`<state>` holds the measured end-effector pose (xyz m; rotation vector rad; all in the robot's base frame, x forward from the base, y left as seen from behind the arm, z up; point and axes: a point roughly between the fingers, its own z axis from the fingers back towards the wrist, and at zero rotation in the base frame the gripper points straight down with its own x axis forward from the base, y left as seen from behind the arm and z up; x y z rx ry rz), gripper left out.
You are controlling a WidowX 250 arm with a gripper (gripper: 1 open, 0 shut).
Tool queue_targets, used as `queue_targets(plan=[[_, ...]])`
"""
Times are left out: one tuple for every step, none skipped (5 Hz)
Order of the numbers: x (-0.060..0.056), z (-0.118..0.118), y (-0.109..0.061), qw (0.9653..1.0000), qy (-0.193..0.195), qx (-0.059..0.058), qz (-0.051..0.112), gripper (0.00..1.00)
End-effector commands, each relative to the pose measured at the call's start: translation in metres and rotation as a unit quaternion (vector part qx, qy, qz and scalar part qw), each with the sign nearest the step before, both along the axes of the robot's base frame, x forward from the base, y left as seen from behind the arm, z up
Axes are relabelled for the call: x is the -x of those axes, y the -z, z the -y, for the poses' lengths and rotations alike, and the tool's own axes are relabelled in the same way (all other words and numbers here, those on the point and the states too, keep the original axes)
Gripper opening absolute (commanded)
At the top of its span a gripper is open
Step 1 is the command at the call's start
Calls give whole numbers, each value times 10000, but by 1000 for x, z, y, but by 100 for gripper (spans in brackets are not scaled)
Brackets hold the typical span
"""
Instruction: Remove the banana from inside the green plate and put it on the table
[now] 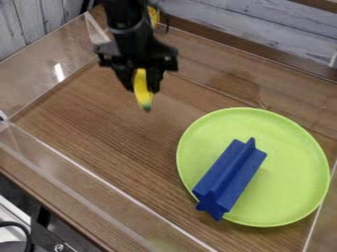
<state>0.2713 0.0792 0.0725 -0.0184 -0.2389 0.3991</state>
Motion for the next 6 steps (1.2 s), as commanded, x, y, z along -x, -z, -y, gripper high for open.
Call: queue_targets(plan=[[-3, -7, 6, 9998, 16, -98, 154, 0], [-7, -11, 19, 9998, 50, -106, 164, 0], [-10, -14, 23, 9997, 70, -118, 177, 100], [-12, -17, 18, 9997, 76, -131, 168, 100], [-14, -18, 12, 9998, 67, -97, 166, 100], [-16, -19, 6, 9998, 63, -76, 183, 100]])
